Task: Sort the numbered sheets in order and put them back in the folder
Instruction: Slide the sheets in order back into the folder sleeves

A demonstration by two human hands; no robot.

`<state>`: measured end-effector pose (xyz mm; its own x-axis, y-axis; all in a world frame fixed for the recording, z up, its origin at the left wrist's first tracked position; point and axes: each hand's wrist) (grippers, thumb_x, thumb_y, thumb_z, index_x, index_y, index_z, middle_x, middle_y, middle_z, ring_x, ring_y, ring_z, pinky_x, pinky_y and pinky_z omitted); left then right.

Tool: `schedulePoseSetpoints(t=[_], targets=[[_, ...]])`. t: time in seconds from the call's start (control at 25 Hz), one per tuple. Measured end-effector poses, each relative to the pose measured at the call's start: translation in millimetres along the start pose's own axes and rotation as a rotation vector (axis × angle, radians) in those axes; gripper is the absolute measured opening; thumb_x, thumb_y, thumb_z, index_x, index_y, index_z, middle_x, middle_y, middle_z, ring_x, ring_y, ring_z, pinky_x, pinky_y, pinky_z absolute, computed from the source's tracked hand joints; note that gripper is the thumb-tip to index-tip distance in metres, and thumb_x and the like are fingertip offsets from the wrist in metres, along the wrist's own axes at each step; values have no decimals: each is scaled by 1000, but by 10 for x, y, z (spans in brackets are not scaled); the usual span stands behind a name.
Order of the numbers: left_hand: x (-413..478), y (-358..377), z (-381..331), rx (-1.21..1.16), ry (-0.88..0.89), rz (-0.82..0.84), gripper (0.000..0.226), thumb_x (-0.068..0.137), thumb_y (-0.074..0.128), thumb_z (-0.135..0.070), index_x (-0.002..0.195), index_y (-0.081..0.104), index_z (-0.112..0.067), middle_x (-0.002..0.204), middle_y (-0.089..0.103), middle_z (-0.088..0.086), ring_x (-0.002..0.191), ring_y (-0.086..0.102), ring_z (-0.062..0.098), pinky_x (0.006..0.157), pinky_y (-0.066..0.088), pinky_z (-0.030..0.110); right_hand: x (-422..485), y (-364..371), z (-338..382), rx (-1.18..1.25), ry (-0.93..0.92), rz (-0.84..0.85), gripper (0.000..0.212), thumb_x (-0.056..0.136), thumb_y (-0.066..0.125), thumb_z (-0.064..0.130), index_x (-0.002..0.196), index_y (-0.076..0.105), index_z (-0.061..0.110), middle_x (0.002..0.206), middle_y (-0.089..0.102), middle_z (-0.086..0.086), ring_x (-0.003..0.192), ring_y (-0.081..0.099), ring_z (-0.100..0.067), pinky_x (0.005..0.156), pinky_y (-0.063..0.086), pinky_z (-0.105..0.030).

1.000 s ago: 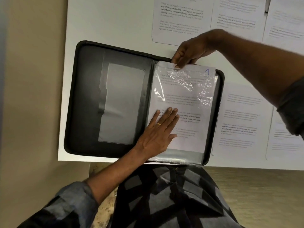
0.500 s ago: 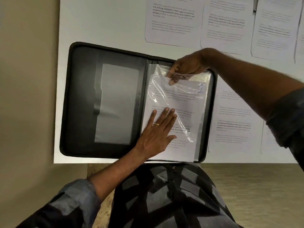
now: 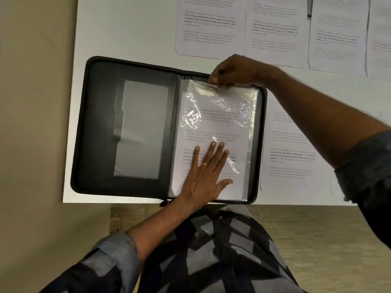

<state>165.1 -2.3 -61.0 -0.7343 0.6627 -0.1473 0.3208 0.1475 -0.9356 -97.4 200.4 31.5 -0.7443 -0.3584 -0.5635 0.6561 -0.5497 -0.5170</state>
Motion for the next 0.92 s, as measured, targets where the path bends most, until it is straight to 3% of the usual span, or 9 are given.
schedulePoseSetpoints(t=[0.2, 0.36, 0.52, 0.72, 0.84, 0.92], targets=[[59, 121, -338, -3, -116, 35, 91, 98, 26, -75, 164, 4, -15, 171, -12, 10, 157, -15, 28, 123, -3, 65, -701, 289, -277, -33, -118, -496, 20, 98, 61, 21, 108, 76, 13, 105, 77, 2, 99, 71, -12, 96, 54, -35], [75, 184, -394, 51, -141, 38, 84, 101, 21, -74, 164, 8, -19, 171, -9, 9, 157, -14, 26, 122, -1, 65, -1398, 760, -632, -29, -67, -613, 24, 103, 56, 21, 116, 74, 15, 112, 75, -2, 90, 66, -10, 80, 42, -6], [67, 101, -417, -28, -163, 12, 66, 107, 19, -61, 164, 14, -27, 172, -3, 2, 158, -10, 21, 123, 4, 63, -1899, 1237, -961, 57, 49, -725, 29, 106, 51, 23, 129, 68, 16, 126, 71, -4, 109, 69, -21, 92, 46, -19], [-58, -300, -522, -480, -207, -180, 58, 108, 38, -52, 161, 23, -34, 171, 10, -11, 156, -4, 4, 128, 3, 52, -2098, 1743, -837, 129, -19, -704, 41, 108, 47, 27, 147, 51, 16, 140, 62, -9, 122, 63, -25, 105, 51, -40], [-251, -634, -612, -751, -266, -286, 61, 106, 47, -49, 160, 21, -40, 168, 16, -22, 154, 9, -1, 128, 13, 44, -2060, 1927, -484, 281, -151, -496, 60, 105, 52, 37, 159, 30, 23, 161, 39, 0, 140, 47, -18, 114, 42, -41], [-392, -884, -622, -912, -333, -323, 66, 102, 47, -57, 160, 19, -43, 166, 17, -25, 152, 16, -2, 125, 23, 37, -1980, 2015, -197, 326, -272, -354, 72, 103, 52, 45, 163, 16, 25, 168, 24, 5, 148, 34, -12, 120, 34, -41]])
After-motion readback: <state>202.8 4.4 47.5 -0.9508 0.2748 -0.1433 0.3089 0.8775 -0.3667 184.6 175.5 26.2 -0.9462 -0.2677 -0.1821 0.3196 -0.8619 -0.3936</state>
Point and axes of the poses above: each hand's wrist, its own x-axis towards the middle knuckle, its own y-axis out of the palm, z = x × y
